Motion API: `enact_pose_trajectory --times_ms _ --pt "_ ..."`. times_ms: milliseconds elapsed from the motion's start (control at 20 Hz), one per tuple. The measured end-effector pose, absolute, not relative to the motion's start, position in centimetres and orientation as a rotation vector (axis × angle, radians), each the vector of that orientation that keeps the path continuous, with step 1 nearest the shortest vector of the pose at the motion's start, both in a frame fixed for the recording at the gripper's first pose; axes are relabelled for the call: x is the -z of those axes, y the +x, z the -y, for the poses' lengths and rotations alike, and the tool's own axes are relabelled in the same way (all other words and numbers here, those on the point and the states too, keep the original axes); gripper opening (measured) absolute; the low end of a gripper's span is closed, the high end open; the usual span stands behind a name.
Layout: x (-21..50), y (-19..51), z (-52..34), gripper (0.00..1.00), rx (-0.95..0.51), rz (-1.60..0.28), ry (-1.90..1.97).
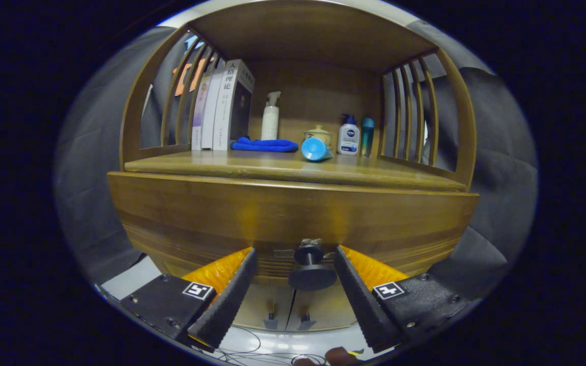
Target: Pull open the drawer, take out the items inside it, and place them on the countertop above the cabinet.
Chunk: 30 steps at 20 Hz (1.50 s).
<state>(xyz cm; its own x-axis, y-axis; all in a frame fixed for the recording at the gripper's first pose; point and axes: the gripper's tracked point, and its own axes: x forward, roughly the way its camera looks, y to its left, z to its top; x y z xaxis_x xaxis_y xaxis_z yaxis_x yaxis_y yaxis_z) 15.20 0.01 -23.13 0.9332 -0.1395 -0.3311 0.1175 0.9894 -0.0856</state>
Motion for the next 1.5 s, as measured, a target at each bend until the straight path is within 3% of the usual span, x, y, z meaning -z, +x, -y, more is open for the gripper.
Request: enact_pose_trajectory --times_ms 450,700,1500 --pt "23.0 15.1 0.1 0.99 0.139 -0.349 -0.11" --pt "22.5 13.1 0.0 1.0 0.052 -0.355 -0.105" --pt "0.7 -7.6 2.8 1.0 -0.075 -0.025 -0.054"
